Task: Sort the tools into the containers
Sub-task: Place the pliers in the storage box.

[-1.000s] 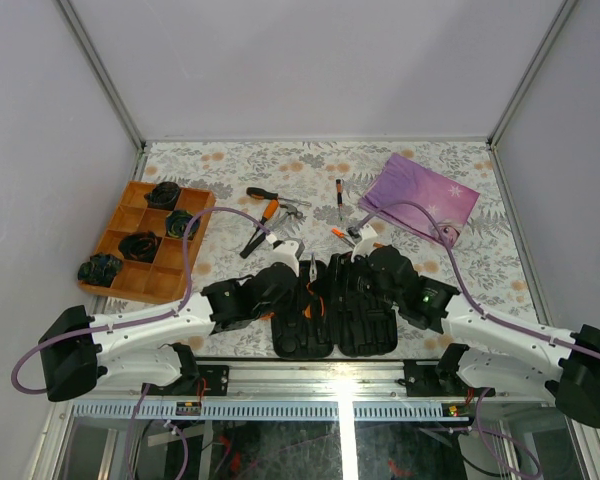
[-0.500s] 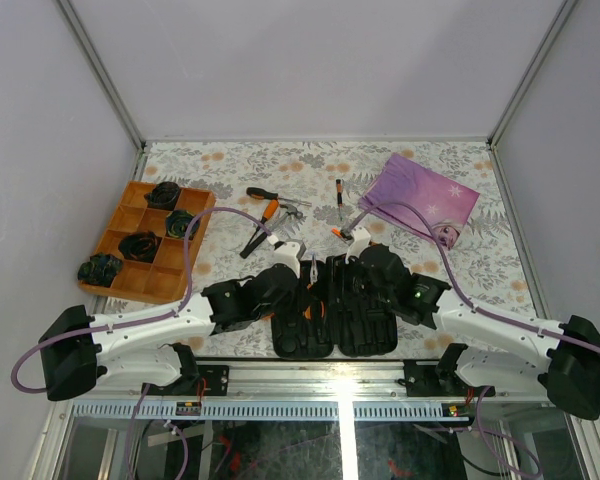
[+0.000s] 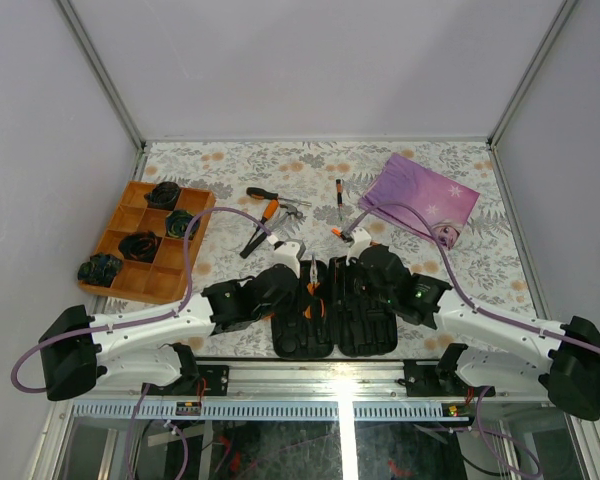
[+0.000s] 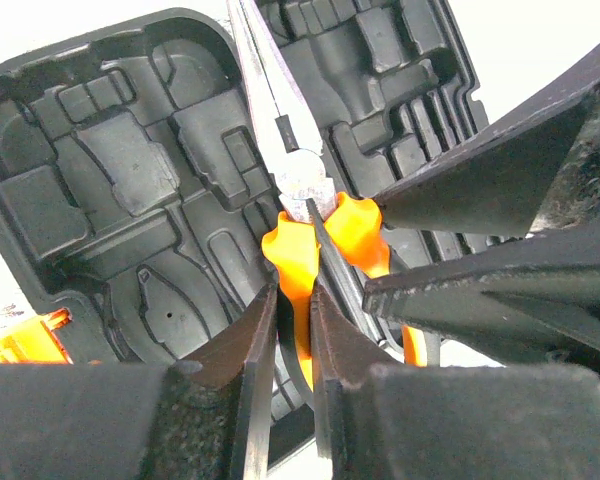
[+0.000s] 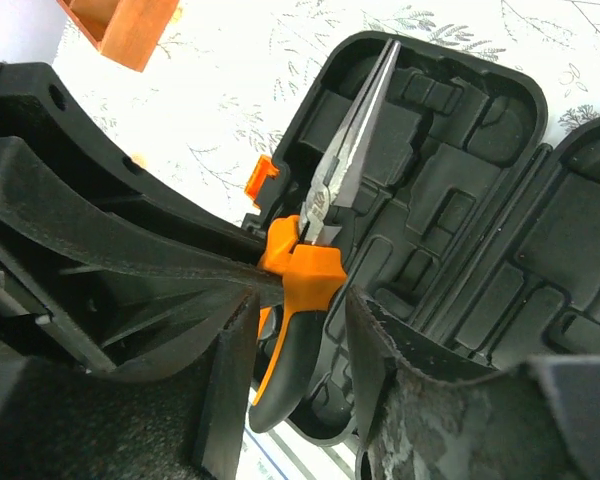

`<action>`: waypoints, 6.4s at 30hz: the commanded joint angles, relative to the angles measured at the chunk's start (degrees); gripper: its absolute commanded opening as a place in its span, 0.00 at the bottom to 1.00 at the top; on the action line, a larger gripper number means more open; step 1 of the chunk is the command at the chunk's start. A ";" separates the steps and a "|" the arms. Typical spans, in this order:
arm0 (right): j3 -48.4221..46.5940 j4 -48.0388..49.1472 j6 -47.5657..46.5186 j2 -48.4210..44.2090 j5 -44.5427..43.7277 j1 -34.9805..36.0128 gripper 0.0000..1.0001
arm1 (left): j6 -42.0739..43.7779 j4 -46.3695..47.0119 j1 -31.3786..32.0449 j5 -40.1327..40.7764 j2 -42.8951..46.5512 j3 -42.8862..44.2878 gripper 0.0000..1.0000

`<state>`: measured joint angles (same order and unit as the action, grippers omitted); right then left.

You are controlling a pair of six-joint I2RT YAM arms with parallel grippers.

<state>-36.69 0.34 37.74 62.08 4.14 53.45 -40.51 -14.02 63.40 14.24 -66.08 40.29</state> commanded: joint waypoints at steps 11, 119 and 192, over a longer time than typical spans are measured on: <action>-4.09 -2.73 -1.24 3.31 -1.61 -0.27 0.21 | -0.54 4.13 0.57 2.85 1.82 0.11 0.00; 2.01 -2.62 -4.15 -5.41 -7.35 -0.21 0.00 | -15.51 0.99 -25.60 -6.99 0.13 -11.77 0.00; -15.20 -0.88 3.31 33.90 -5.79 8.41 0.20 | -14.67 2.33 -25.30 -7.77 1.37 -14.06 0.00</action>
<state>-50.41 1.58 41.95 95.07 2.96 61.56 -54.39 -12.84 37.87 6.92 -65.43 27.11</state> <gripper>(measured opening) 0.262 0.070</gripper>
